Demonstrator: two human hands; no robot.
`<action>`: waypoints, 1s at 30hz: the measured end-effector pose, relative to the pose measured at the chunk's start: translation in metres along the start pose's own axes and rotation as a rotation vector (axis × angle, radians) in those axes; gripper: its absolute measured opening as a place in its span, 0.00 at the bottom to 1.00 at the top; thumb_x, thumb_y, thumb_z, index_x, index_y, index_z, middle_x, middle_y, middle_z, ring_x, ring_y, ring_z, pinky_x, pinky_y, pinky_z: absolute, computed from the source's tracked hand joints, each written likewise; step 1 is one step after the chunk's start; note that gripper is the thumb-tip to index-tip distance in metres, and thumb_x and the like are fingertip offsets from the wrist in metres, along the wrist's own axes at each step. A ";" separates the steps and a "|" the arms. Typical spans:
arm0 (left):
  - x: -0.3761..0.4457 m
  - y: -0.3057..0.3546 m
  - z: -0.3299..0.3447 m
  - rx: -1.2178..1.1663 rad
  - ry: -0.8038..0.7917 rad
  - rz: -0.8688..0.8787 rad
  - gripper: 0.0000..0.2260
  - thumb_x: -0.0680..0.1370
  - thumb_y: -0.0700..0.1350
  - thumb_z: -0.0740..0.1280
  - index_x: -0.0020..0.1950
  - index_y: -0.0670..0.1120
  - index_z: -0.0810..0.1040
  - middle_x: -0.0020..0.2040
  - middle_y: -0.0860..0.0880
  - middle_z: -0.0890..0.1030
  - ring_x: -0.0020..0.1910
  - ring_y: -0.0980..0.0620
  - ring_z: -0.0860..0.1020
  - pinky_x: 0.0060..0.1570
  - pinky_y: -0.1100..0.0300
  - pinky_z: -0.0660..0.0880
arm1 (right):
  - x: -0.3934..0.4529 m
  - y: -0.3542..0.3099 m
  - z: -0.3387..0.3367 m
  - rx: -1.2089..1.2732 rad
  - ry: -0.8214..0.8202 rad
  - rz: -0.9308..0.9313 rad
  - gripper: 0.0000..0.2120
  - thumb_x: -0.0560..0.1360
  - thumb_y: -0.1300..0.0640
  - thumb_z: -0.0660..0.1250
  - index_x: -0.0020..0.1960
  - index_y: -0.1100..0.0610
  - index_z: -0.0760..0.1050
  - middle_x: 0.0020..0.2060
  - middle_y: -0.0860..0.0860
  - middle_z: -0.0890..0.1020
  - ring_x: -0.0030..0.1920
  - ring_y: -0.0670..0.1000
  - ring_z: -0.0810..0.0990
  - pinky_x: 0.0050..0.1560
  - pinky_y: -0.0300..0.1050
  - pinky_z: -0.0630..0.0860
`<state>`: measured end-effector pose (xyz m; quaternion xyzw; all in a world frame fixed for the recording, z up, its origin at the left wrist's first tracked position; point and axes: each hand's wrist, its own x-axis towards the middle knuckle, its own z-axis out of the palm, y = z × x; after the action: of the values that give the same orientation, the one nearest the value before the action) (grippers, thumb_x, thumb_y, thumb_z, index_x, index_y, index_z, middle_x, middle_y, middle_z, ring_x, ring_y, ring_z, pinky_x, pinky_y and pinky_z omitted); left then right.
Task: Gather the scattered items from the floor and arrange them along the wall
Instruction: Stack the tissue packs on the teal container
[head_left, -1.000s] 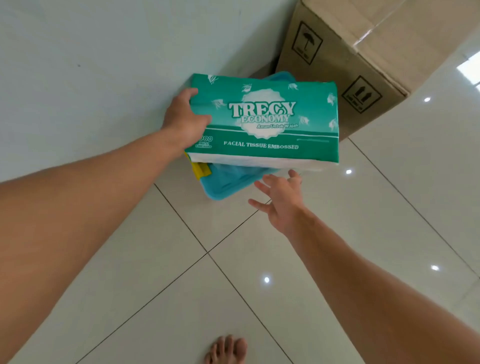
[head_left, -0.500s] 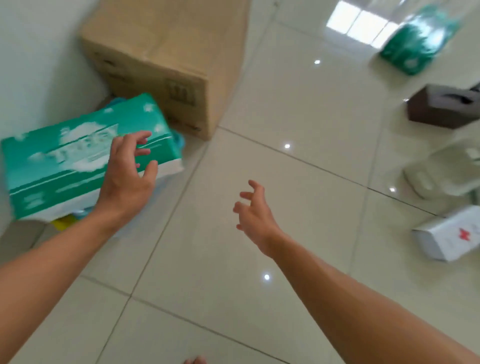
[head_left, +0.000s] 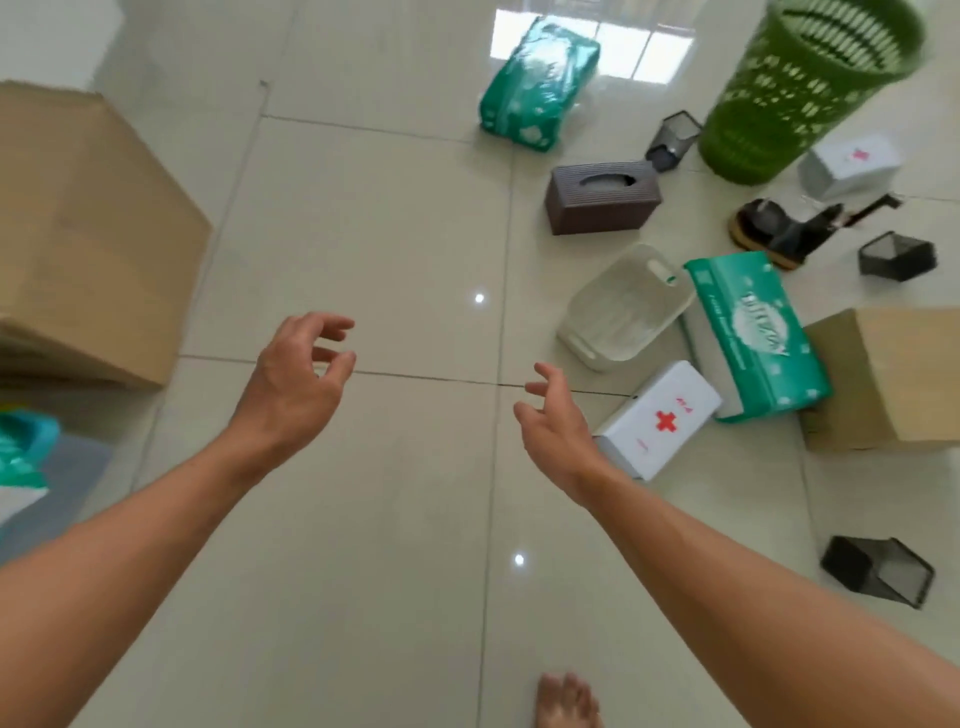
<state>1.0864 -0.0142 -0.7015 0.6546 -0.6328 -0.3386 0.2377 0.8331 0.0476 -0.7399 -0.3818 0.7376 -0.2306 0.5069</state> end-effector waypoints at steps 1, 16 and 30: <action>0.003 0.021 0.014 -0.009 -0.022 -0.006 0.12 0.80 0.42 0.66 0.63 0.50 0.77 0.58 0.51 0.78 0.49 0.58 0.79 0.51 0.60 0.73 | 0.003 0.002 -0.024 -0.003 0.005 0.003 0.27 0.82 0.59 0.57 0.79 0.49 0.55 0.69 0.48 0.69 0.64 0.52 0.73 0.59 0.46 0.70; 0.095 0.166 0.137 0.008 -0.342 -0.070 0.10 0.81 0.45 0.65 0.60 0.57 0.76 0.52 0.57 0.81 0.49 0.54 0.82 0.44 0.59 0.75 | 0.075 0.051 -0.269 0.087 0.290 0.196 0.23 0.83 0.58 0.62 0.75 0.52 0.60 0.68 0.51 0.71 0.54 0.49 0.79 0.47 0.45 0.79; 0.173 0.221 0.386 -0.014 -0.452 -0.183 0.10 0.81 0.43 0.64 0.62 0.52 0.77 0.53 0.53 0.82 0.50 0.54 0.82 0.45 0.58 0.74 | 0.208 0.205 -0.343 0.016 0.276 0.446 0.20 0.81 0.58 0.63 0.72 0.58 0.68 0.70 0.58 0.68 0.67 0.58 0.72 0.70 0.49 0.67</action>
<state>0.6466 -0.1587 -0.8167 0.6149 -0.6057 -0.5010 0.0630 0.4079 -0.0113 -0.8778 -0.1704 0.8638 -0.1688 0.4430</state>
